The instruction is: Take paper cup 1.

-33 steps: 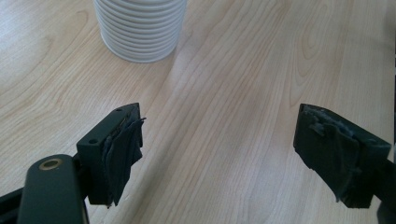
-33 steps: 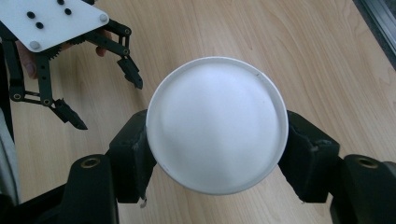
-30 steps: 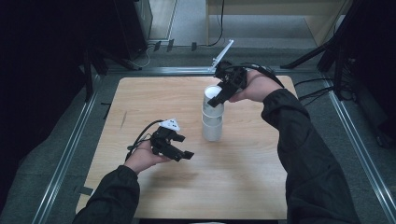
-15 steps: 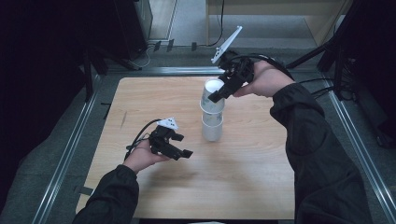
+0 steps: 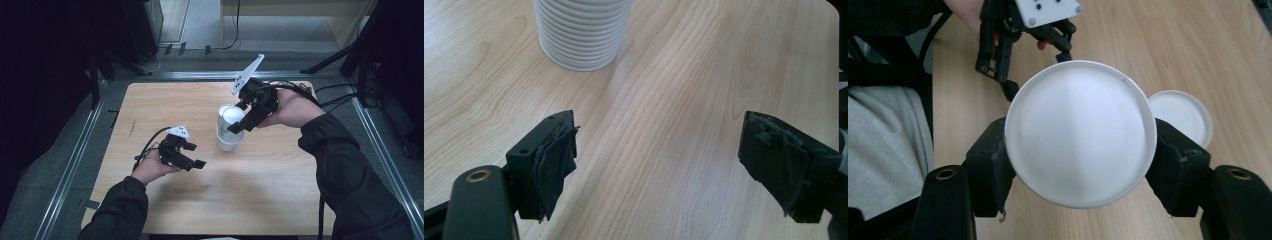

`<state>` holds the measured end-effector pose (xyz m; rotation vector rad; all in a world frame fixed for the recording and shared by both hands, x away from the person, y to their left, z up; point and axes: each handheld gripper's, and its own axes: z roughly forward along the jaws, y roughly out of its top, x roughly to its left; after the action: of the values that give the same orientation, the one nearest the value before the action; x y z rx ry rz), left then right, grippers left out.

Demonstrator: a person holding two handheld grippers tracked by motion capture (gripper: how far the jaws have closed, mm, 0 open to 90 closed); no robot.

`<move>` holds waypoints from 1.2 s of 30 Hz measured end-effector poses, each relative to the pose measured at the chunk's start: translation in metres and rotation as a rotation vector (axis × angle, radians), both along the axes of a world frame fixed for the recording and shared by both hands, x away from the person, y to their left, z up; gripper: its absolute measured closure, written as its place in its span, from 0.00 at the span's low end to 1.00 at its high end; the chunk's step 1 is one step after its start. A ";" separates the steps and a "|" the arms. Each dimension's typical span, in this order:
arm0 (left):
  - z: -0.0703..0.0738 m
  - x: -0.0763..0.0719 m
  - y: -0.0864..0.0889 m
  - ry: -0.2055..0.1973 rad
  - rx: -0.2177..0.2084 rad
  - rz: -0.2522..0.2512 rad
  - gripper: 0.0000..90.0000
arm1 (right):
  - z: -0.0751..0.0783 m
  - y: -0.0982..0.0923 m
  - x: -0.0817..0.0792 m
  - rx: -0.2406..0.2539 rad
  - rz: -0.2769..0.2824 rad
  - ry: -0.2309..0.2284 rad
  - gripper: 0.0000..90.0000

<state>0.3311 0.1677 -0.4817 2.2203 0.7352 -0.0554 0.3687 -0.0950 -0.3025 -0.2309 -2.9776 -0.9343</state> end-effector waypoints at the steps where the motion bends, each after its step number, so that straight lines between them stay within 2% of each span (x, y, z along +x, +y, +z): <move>1: 0.000 0.000 0.000 0.003 -0.003 -0.003 0.18 | -0.003 -0.001 -0.001 0.008 0.014 0.002 0.39; 3: 0.000 0.000 0.000 0.003 -0.007 -0.014 0.19 | -0.006 -0.002 -0.003 0.020 0.025 0.008 0.39; 4: 0.000 0.000 0.000 0.007 -0.017 -0.022 0.23 | -0.012 -0.005 -0.006 0.035 0.038 0.016 0.39; 14: 0.000 -0.002 -0.001 -0.001 -0.029 -0.044 0.23 | -0.042 -0.010 -0.011 0.055 0.027 0.020 0.39; 16: 0.000 -0.002 -0.001 0.003 -0.034 -0.048 0.23 | -0.053 -0.011 -0.012 0.069 0.031 0.016 0.38; 18: 0.000 -0.002 -0.001 0.001 -0.040 -0.060 0.23 | -0.056 -0.012 -0.012 0.077 0.036 0.016 0.38; 20: 0.000 -0.002 -0.002 0.014 -0.053 -0.073 0.23 | -0.067 -0.016 -0.013 0.095 0.035 0.020 0.39; 22: 0.000 -0.002 -0.003 0.017 -0.056 -0.077 0.23 | -0.071 -0.017 -0.013 0.098 0.033 0.024 0.39; 23: 0.000 -0.001 -0.004 0.022 -0.049 -0.085 0.23 | -0.077 -0.018 -0.013 0.107 0.022 0.030 0.38; 25: 0.003 -0.002 -0.007 0.000 -0.021 -0.096 0.22 | -0.080 -0.019 -0.013 0.108 0.021 0.039 0.38; 27: 0.004 -0.001 -0.010 0.002 -0.035 -0.109 0.21 | -0.090 -0.019 -0.015 0.104 0.017 0.044 0.38; 30: 0.003 0.000 -0.012 0.005 -0.034 -0.118 0.21 | -0.096 -0.018 -0.015 0.108 0.018 0.047 0.38; 36: 0.003 -0.001 -0.018 -0.007 -0.052 -0.152 0.21 | -0.117 -0.016 -0.018 0.146 0.015 0.077 0.39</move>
<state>0.3300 0.1499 -0.4789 2.2215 0.5534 -0.1402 0.3502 -0.1107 -0.4194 -0.2358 -2.8219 -1.1080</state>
